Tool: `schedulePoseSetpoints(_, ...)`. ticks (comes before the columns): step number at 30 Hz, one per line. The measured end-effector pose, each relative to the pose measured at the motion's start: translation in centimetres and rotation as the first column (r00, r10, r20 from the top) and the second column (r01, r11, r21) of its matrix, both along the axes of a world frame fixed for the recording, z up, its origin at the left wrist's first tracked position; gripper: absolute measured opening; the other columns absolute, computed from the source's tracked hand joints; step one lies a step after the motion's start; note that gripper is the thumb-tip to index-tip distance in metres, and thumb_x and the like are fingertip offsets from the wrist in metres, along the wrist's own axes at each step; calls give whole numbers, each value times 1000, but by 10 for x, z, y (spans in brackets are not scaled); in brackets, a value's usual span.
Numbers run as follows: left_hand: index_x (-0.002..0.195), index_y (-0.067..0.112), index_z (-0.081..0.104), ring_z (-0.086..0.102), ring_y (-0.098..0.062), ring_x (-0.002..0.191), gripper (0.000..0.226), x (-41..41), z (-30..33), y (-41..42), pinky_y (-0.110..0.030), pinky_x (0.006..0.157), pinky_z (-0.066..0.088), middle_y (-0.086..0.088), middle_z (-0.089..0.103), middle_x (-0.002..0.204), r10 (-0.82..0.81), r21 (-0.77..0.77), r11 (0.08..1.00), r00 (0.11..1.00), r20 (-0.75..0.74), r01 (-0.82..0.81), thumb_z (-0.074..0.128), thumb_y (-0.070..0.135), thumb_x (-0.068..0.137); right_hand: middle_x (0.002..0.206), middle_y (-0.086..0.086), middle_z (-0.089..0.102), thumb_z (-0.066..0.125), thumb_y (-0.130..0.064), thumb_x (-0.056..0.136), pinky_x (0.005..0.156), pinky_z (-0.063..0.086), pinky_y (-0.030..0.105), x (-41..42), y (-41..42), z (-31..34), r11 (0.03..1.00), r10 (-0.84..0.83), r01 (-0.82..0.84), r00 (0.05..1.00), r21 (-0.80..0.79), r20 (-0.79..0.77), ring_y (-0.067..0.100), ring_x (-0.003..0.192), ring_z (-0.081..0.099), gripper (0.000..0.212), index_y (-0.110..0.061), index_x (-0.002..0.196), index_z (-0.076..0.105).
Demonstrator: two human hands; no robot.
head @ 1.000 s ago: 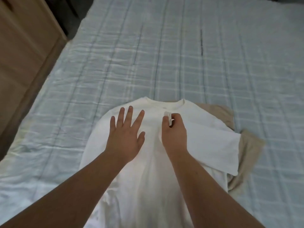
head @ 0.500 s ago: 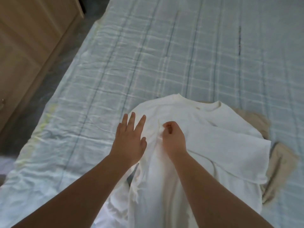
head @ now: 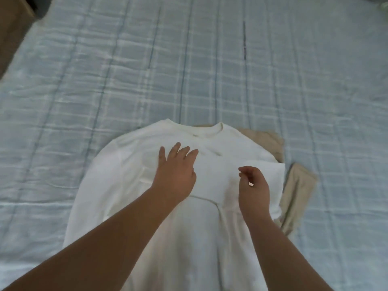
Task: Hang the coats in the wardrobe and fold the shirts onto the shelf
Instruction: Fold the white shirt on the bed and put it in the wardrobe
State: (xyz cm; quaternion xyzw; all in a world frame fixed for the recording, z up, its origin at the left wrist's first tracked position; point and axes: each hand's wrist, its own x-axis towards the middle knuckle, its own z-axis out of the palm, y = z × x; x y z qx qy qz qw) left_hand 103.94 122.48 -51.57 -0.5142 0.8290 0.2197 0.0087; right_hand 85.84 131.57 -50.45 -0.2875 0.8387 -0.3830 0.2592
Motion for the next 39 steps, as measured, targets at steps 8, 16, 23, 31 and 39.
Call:
schedulePoseSetpoints(8, 117, 17, 64, 58, -37, 103, 30, 8, -20, -29, -45, 85, 46, -13, 65, 114, 154, -108, 983, 986, 69, -146, 53, 16, 89, 122, -4, 66, 46, 0, 86, 95, 40, 25, -134, 5, -21, 971, 186, -129, 936, 200, -300, 18, 117, 56, 44, -25, 113, 70)
schedulePoseSetpoints(16, 85, 7, 58, 52, -38, 73, 36, 39, -30, -35, -44, 62, 46, -16, 53, 81, 107, -209, 976, 977, 185, -67, 36, 35, 91, 139, -2, 53, 44, -26, 97, 112, 28, 48, -135, -5, -76, 871, 465, -245, 693, 426, -551, 24, 134, 40, 35, -25, 131, 55)
schedulePoseSetpoints(23, 84, 19, 42, 51, -32, 65, 24, 44, -18, -42, -36, 61, 38, -2, 52, 70, 317, -105, 947, 940, 129, -305, 37, 38, 98, 163, 1, 23, 26, -39, 101, 122, 6, 51, -110, 1, -56, 822, 531, -258, 671, 508, -518, 22, 151, 13, 56, -26, 155, 23)
schedulePoseSetpoints(31, 92, 25, 49, 55, -26, 79, 29, 96, -31, -69, -37, 69, 44, -2, 62, 91, 268, 51, 957, 937, 225, -287, 40, 52, 96, 166, 1, 7, 16, -50, 99, 122, 0, 49, -53, 2, -70, 699, 684, -352, 582, 623, -439, 23, 153, 1, 62, -30, 157, 11)
schedulePoseSetpoints(39, 123, 14, 52, 55, -35, 106, 40, 166, -29, -16, -50, 83, 50, -12, 56, 115, 409, -137, 896, 905, -114, -423, 60, 36, 91, 166, -1, -1, 10, -50, 96, 122, -2, 52, -13, -10, -63, 721, 650, -321, 621, 614, -438, 17, 152, -5, 67, -26, 158, 5)
